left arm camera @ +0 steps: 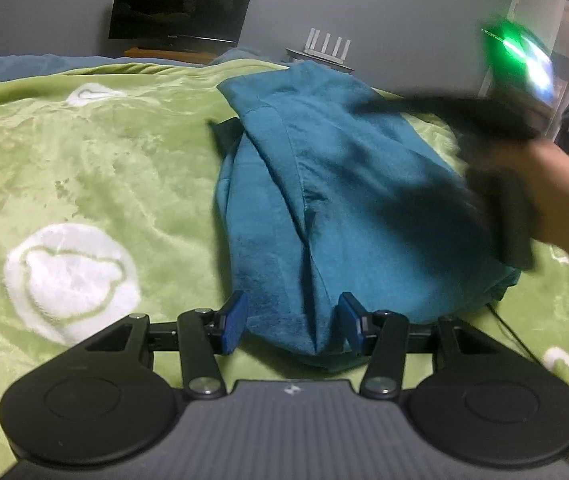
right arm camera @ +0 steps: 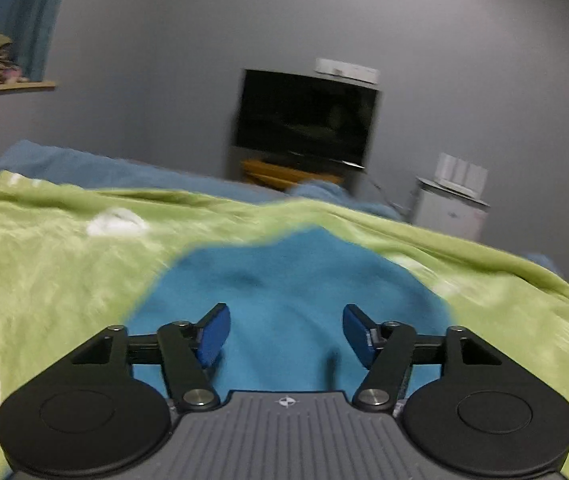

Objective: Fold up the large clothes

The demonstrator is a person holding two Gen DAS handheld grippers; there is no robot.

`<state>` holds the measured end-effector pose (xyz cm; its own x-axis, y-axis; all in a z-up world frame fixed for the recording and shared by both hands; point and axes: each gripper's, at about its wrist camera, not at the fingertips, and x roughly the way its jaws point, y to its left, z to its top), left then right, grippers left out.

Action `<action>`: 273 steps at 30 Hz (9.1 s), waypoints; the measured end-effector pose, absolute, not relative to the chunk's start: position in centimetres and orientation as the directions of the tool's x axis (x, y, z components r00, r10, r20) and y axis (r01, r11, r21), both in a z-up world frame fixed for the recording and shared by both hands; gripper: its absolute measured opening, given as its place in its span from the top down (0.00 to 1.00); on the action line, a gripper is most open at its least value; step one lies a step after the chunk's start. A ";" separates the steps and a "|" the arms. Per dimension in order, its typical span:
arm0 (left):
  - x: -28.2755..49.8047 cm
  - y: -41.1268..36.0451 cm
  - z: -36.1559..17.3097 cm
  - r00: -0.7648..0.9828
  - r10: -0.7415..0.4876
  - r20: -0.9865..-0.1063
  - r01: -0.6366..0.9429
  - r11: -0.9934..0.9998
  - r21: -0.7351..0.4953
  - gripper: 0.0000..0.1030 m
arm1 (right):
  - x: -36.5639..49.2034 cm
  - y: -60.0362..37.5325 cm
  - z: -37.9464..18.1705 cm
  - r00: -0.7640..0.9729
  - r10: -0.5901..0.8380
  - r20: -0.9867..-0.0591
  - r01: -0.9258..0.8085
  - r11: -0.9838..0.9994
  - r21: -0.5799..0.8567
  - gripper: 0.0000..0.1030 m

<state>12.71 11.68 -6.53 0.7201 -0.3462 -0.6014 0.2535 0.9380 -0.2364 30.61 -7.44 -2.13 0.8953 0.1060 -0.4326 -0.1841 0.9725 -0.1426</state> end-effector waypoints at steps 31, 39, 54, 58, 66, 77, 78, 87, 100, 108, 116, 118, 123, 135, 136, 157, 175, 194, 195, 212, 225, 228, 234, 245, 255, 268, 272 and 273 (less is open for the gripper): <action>9.6 5.3 -5.5 0.811 -0.084 -0.579 0.101 0.995 -0.004 0.33 | 13.2 -20.4 -9.7 0.850 0.102 -0.516 -0.172 0.981 -0.090 0.53; 12.4 5.1 -9.0 0.795 -0.024 -0.606 0.055 0.998 0.033 0.20 | 14.5 -25.3 -11.4 0.800 0.234 -0.553 -0.097 0.959 0.265 0.60; 24.4 1.9 -0.9 0.861 -0.188 -0.474 0.142 0.981 -0.131 0.20 | 12.7 -22.2 -6.7 0.860 0.353 -0.368 -0.303 0.934 0.189 0.56; 30.7 -1.4 -1.8 0.827 -0.159 -0.540 0.139 0.987 -0.078 0.20 | 13.0 -22.0 -7.7 0.841 0.372 -0.394 -0.312 0.927 0.209 0.54; 38.5 -3.9 -4.7 0.757 -0.025 -0.653 0.061 0.998 0.033 0.00 | 13.8 -21.8 -8.1 0.821 0.412 -0.396 -0.352 0.910 0.216 0.48; 27.6 -1.3 -3.1 0.779 -0.076 -0.622 0.119 0.992 0.029 0.00 | 13.2 -21.5 -8.5 0.825 0.409 -0.391 -0.354 0.912 0.207 0.42; 26.0 -1.0 -3.6 0.760 -0.068 -0.647 0.134 0.990 0.054 0.00 | 13.0 -21.5 -8.6 0.827 0.404 -0.391 -0.351 0.914 0.203 0.41; 13.1 3.5 -4.5 0.682 -0.107 -0.723 0.127 0.992 -0.027 0.00 | 9.4 -22.3 -8.1 0.838 0.327 -0.438 -0.260 0.943 0.206 0.35; 5.1 2.4 -4.2 0.756 -0.145 -0.638 0.224 0.973 0.044 0.00 | 5.2 -21.9 -7.3 0.842 0.237 -0.485 -0.193 0.971 0.140 0.27; 6.3 2.5 -6.1 0.738 -0.171 -0.653 0.248 0.968 0.027 0.00 | 10.4 -20.8 -5.1 0.881 0.168 -0.442 -0.131 0.985 0.113 0.22; 8.4 3.9 -6.5 0.786 -0.163 -0.597 0.201 0.980 -0.004 0.00 | 15.6 -19.3 -5.0 0.867 0.209 -0.453 -0.190 0.978 0.088 0.39; 9.4 4.2 -6.6 0.800 -0.156 -0.579 0.182 0.983 -0.013 0.00 | 17.2 -18.4 -5.0 0.866 0.216 -0.451 -0.223 0.974 0.037 0.53; 11.2 4.7 -6.4 0.814 -0.174 -0.554 0.186 0.982 -0.035 0.00 | 22.0 -17.1 -3.8 0.879 0.225 -0.420 -0.248 0.969 0.000 0.69; 14.0 4.3 -7.7 0.784 -0.234 -0.575 0.260 0.965 -0.038 0.00 | 37.6 -13.0 -2.3 0.885 0.153 -0.439 -0.206 0.976 -0.076 0.76; 14.2 4.3 -7.9 0.778 -0.239 -0.582 0.263 0.964 -0.044 0.00 | 38.8 -13.0 -2.1 0.884 0.147 -0.444 -0.192 0.980 -0.059 0.76; 14.2 4.5 -10.0 0.763 -0.225 -0.606 0.257 0.966 -0.035 0.00 | 30.6 -14.6 -2.6 0.863 0.147 -0.483 -0.181 0.983 -0.023 0.65; 9.6 4.5 -9.7 0.741 -0.090 -0.666 0.148 0.988 0.031 0.00 | 6.5 -20.1 -6.8 0.828 0.184 -0.530 -0.197 0.980 0.032 0.50; 8.0 3.0 -9.7 0.757 -0.076 -0.649 0.167 0.983 0.080 0.00 | 5.7 -18.0 -9.6 0.844 0.173 -0.508 -0.231 0.972 -0.053 0.09; 8.0 3.0 -9.7 0.757 -0.077 -0.649 0.169 0.982 0.080 0.00 | 5.7 -18.0 -9.6 0.843 0.173 -0.509 -0.229 0.972 -0.050 0.09; 8.0 3.0 -9.7 0.756 -0.078 -0.649 0.171 0.982 0.081 0.00 | 5.8 -17.9 -9.8 0.836 0.168 -0.522 -0.228 0.972 -0.054 0.08; 8.0 3.0 -9.9 0.751 -0.076 -0.656 0.171 0.982 0.082 0.00 | 5.9 -18.0 -10.2 0.828 0.169 -0.534 -0.228 0.972 -0.046 0.08; 8.0 3.0 -10.0 0.749 -0.076 -0.658 0.171 0.982 0.081 0.00 | 5.9 -18.0 -10.2 0.828 0.169 -0.535 -0.228 0.973 -0.046 0.08; 8.0 3.0 -9.9 0.749 -0.076 -0.659 0.171 0.982 0.081 0.00 | 6.0 -18.0 -10.2 0.827 0.168 -0.536 -0.228 0.973 -0.046 0.08; 8.0 3.0 -9.9 0.749 -0.076 -0.658 0.171 0.982 0.081 0.00 | 6.0 -18.0 -10.2 0.827 0.169 -0.536 -0.228 0.972 -0.046 0.07; 8.0 3.0 -9.9 0.749 -0.075 -0.658 0.171 0.982 0.082 0.00 | 6.0 -18.0 -10.2 0.827 0.168 -0.537 -0.228 0.972 -0.047 0.06; 8.0 2.9 -9.9 0.751 -0.081 -0.656 0.176 0.981 0.080 0.00 | 6.0 -18.0 -10.2 0.826 0.169 -0.538 -0.229 0.972 -0.047 0.06; 8.0 3.0 -10.0 0.751 -0.098 -0.653 0.189 0.979 0.071 0.00 | 6.0 -18.1 -10.2 0.825 0.169 -0.539 -0.229 0.972 -0.046 0.06; 7.9 3.1 -10.0 0.751 -0.100 -0.652 0.189 0.979 0.069 0.00 | 6.0 -18.1 -10.2 0.825 0.169 -0.539 -0.229 0.972 -0.046 0.06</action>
<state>7.94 3.06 -9.99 0.7515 -0.0996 -0.6522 0.1895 0.9795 0.0688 5.99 -18.06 -10.20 0.8254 0.1690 -0.5387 -0.2294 0.9722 -0.0465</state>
